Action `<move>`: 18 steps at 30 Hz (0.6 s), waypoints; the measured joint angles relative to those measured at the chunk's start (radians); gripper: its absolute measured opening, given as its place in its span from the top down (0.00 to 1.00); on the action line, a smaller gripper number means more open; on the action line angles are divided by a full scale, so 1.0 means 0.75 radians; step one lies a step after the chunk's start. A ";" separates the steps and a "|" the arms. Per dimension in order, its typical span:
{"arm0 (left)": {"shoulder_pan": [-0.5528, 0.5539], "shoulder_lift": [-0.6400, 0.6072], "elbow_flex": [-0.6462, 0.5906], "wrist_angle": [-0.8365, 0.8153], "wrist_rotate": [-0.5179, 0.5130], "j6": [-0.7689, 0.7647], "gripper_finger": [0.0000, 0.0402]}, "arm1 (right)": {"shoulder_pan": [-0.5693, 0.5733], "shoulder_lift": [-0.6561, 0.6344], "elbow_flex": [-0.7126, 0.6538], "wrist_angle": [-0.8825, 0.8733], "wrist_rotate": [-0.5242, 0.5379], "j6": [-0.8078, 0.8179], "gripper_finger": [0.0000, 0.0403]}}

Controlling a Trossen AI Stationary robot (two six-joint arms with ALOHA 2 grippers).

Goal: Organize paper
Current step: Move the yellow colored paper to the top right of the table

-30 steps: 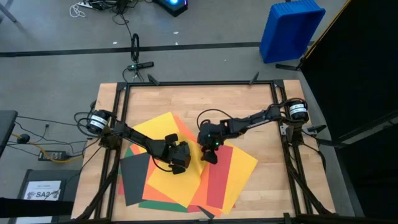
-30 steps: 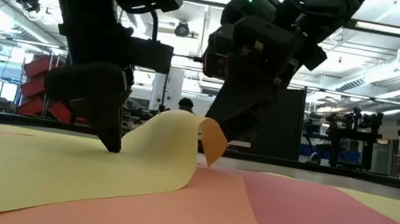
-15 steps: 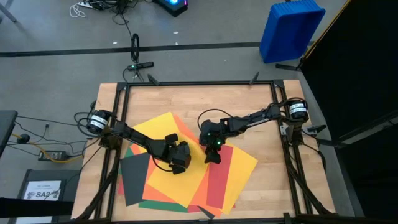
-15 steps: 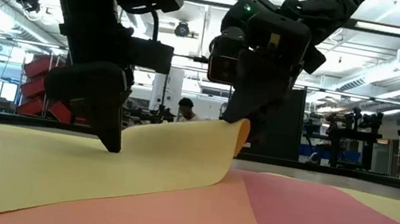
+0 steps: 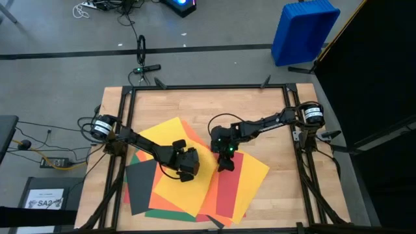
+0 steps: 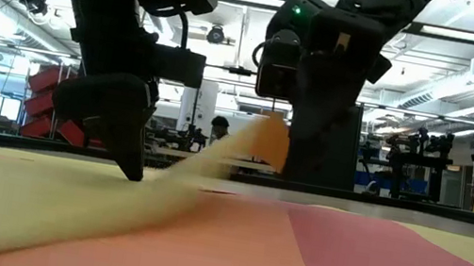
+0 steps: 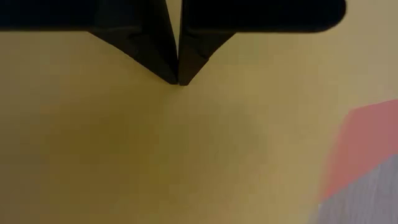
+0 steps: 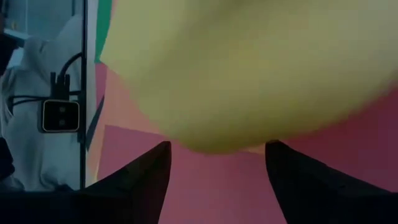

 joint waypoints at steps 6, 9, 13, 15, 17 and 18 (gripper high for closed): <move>0.000 0.000 -0.001 0.004 0.000 0.000 1.00 | 0.017 0.000 0.000 0.014 -0.058 -0.006 0.42; 0.000 0.000 -0.001 0.005 0.000 0.000 1.00 | 0.017 0.000 0.000 0.017 0.011 0.006 0.41; 0.000 0.000 -0.001 0.006 0.000 0.000 1.00 | -0.007 0.000 0.000 0.020 0.090 0.063 0.41; 0.000 0.000 -0.001 0.006 0.000 0.000 1.00 | -0.023 0.000 0.000 0.020 0.126 0.096 0.42; 0.000 0.000 -0.001 0.007 0.001 0.000 1.00 | -0.035 0.000 0.000 0.022 0.159 0.125 0.42; 0.000 0.000 -0.001 0.007 0.001 0.000 1.00 | -0.039 0.000 0.000 0.029 0.171 0.137 0.43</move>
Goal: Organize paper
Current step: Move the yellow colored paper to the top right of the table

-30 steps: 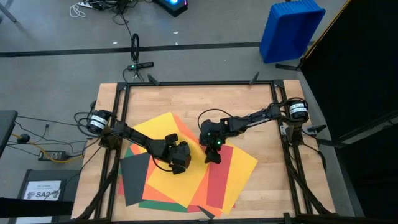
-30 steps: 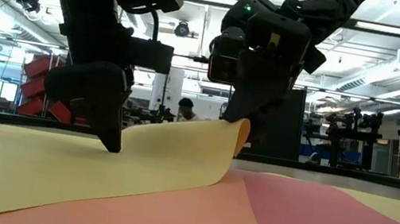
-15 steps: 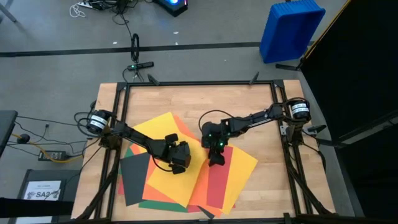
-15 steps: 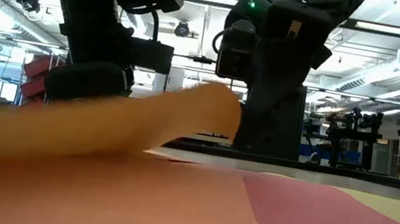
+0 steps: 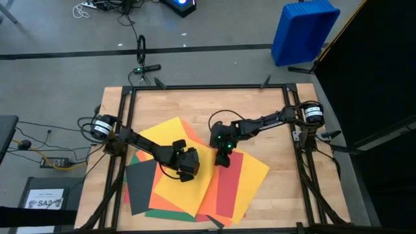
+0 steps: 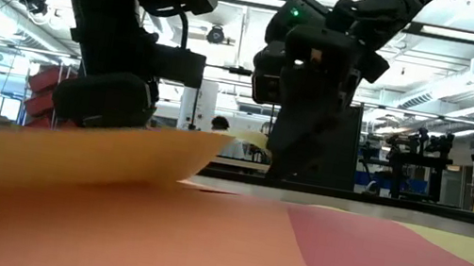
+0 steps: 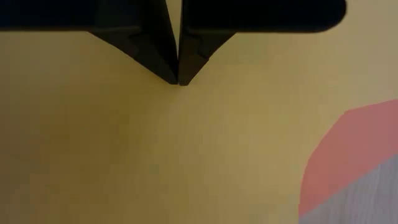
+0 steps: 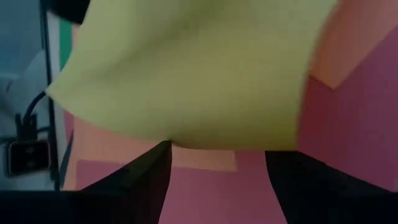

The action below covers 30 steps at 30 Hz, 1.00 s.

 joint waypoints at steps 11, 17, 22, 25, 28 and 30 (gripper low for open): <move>0.000 0.000 0.000 0.002 0.001 0.000 1.00 | -0.004 0.001 0.000 0.149 0.062 0.011 0.43; 0.000 0.000 0.000 0.004 0.001 0.000 1.00 | -0.028 0.001 0.000 0.170 0.234 -0.023 0.44; 0.000 0.000 0.000 0.013 0.001 0.000 1.00 | -0.059 0.001 0.000 0.167 0.127 -0.056 0.44; 0.000 0.000 0.000 0.015 0.001 0.000 1.00 | -0.079 0.001 0.000 0.159 0.044 -0.075 0.42; 0.000 0.000 0.000 0.016 0.000 0.000 1.00 | -0.083 0.001 0.000 0.140 0.038 -0.108 0.39; 0.000 0.000 0.000 0.016 0.000 0.000 1.00 | -0.082 0.001 0.000 0.140 0.037 -0.129 0.37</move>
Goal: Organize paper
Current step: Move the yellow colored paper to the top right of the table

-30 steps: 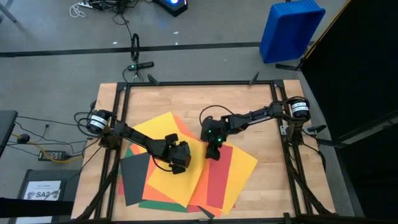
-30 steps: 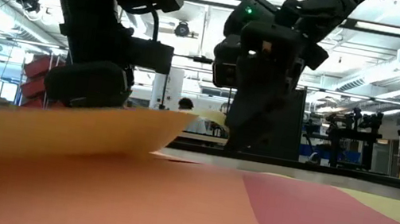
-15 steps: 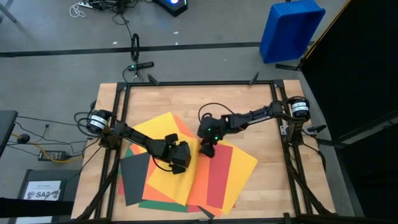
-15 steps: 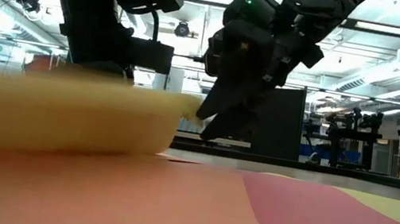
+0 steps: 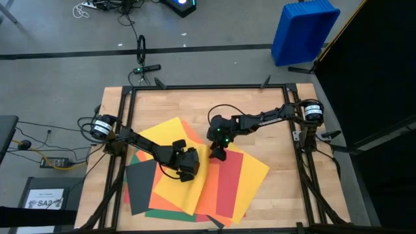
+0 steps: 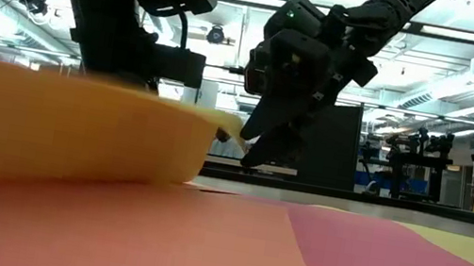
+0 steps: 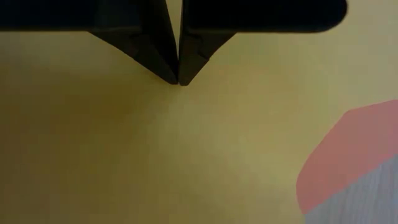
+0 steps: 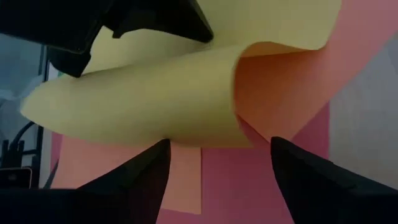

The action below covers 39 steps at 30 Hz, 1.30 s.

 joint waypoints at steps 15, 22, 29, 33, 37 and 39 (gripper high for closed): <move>0.000 0.000 0.000 0.005 0.000 0.000 1.00 | -0.066 0.000 0.000 -0.023 -0.001 -0.006 0.23; 0.000 0.000 0.000 0.006 0.000 0.000 1.00 | -0.070 0.001 0.000 -0.082 0.082 -0.027 0.24; 0.000 0.000 0.000 0.006 0.000 0.000 1.00 | -0.051 0.001 0.000 -0.057 0.055 -0.033 0.23; 0.000 0.001 0.000 0.010 0.000 0.000 1.00 | -0.032 0.001 0.000 0.023 -0.053 -0.046 0.23; 0.000 0.001 0.001 0.021 0.000 0.000 1.00 | -0.023 0.001 0.000 0.074 -0.124 -0.038 0.24; 0.000 0.001 0.001 0.021 0.000 0.000 1.00 | -0.018 0.001 0.000 0.074 -0.131 -0.037 0.24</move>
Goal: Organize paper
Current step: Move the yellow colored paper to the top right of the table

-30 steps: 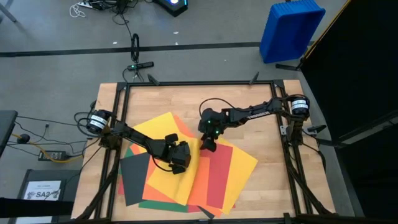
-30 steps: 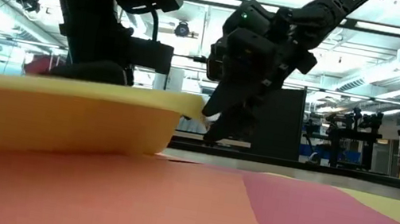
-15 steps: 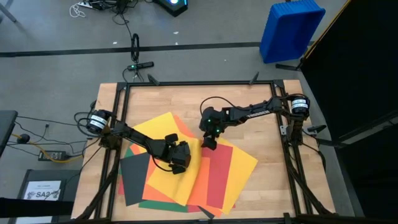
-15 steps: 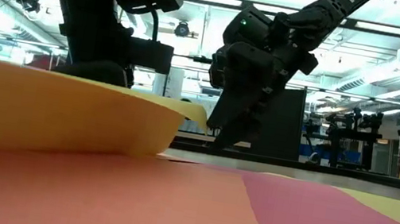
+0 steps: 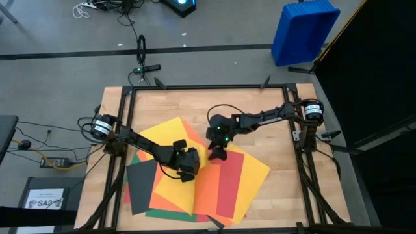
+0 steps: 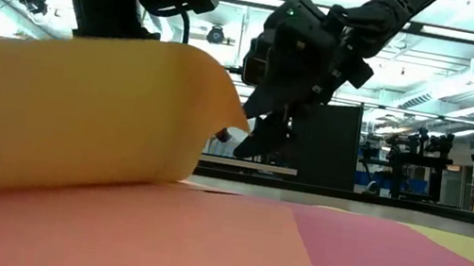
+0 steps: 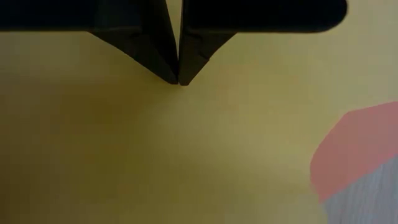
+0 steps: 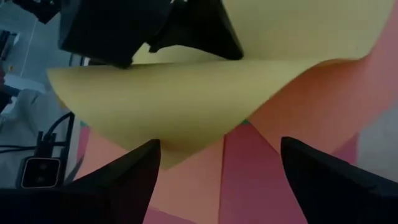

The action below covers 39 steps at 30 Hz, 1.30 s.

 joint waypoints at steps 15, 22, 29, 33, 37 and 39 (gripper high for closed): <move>0.000 0.000 0.000 -0.008 0.000 0.000 1.00 | 0.004 0.000 0.000 0.038 -0.152 0.068 0.23; 0.000 0.000 0.000 -0.010 0.000 0.000 1.00 | 0.003 0.000 0.000 0.101 -0.187 0.109 0.24; 0.000 0.000 -0.001 -0.010 0.001 0.000 1.00 | 0.001 0.000 0.000 0.052 -0.063 0.154 0.25; 0.000 0.000 -0.001 -0.010 0.001 0.000 1.00 | -0.011 0.000 0.000 -0.061 -0.001 0.151 0.30; 0.000 0.000 -0.001 -0.010 0.001 0.000 1.00 | -0.035 0.000 0.000 -0.131 0.014 0.151 0.37; 0.000 0.000 -0.001 -0.010 0.001 0.000 1.00 | -0.044 0.000 0.000 -0.138 0.014 0.152 0.41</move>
